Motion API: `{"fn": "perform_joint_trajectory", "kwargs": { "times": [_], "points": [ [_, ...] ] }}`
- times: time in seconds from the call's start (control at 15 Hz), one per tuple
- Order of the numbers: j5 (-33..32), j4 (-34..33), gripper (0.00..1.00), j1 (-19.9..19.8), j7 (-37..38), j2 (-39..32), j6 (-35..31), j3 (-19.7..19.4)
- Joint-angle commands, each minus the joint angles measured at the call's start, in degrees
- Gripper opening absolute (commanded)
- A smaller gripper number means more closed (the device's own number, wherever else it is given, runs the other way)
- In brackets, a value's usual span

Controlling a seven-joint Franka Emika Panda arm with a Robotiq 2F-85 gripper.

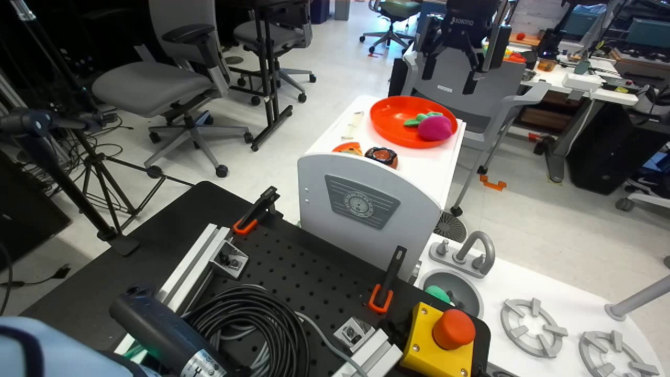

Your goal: Remove the tulip plush toy from the orange plate

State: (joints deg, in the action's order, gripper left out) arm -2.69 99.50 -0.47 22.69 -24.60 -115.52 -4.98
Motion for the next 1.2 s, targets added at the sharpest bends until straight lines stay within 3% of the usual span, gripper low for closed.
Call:
{"fn": "perform_joint_trajectory", "kwargs": {
  "times": [0.0,0.47,0.87,1.13],
  "points": [
    [2.21,-2.13,1.0,-0.75,-2.33,-1.35,3.67,0.18],
    [3.85,-2.61,1.0,-1.58,-3.55,-1.78,5.53,0.06],
    [1.95,-0.84,1.0,-0.72,1.02,-1.32,-1.8,-1.35],
    [0.93,-0.5,1.0,-0.49,1.97,-1.18,-2.99,-1.76]
  ]
}}
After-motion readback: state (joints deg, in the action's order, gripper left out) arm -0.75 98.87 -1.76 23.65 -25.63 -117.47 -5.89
